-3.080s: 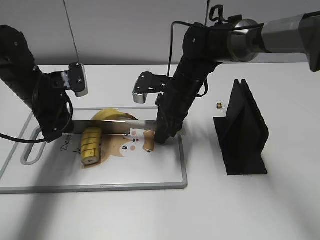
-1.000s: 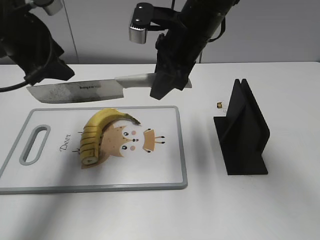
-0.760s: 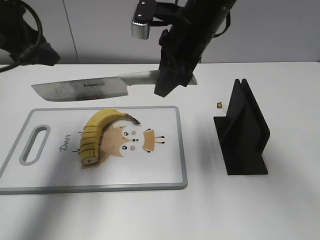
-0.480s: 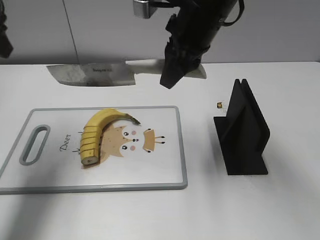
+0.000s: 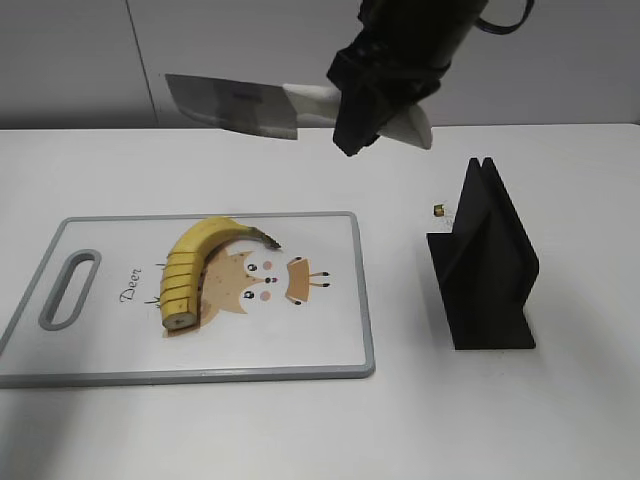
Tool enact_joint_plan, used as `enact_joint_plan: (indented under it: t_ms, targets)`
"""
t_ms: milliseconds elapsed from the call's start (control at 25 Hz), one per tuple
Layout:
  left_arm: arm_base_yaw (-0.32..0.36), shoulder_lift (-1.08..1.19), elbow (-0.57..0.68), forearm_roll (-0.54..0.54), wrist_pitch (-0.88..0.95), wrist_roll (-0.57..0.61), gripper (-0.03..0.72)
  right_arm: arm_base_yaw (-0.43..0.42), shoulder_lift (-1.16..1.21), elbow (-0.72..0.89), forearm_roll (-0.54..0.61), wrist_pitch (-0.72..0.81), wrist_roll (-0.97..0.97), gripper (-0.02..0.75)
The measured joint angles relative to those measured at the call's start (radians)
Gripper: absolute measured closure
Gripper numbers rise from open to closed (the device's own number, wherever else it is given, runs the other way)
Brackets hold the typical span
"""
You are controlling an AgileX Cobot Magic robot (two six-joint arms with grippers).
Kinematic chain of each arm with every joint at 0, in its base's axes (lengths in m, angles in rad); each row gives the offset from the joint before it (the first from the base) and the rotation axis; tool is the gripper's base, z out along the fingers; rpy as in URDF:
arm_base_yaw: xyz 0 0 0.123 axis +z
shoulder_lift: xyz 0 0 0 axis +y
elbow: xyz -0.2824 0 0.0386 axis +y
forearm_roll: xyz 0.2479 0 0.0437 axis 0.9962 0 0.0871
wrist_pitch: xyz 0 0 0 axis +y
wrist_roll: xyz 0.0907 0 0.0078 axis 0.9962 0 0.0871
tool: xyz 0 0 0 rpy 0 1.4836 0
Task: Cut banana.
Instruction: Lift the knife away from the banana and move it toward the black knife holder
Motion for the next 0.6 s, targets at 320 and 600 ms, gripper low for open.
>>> enact_joint_plan:
  t_ms: [320, 600]
  targets:
    - [0.0, -0.25, 0.228, -0.004, -0.006, -0.001, 0.111, 0.0, -0.157, 0.26, 0.023, -0.009, 0.116, 0.575]
    - [0.0, -0.485, 0.429, -0.004, -0.084, -0.001, 0.112, 0.0, -0.323, 0.454, 0.028, -0.177, 0.217, 0.575]
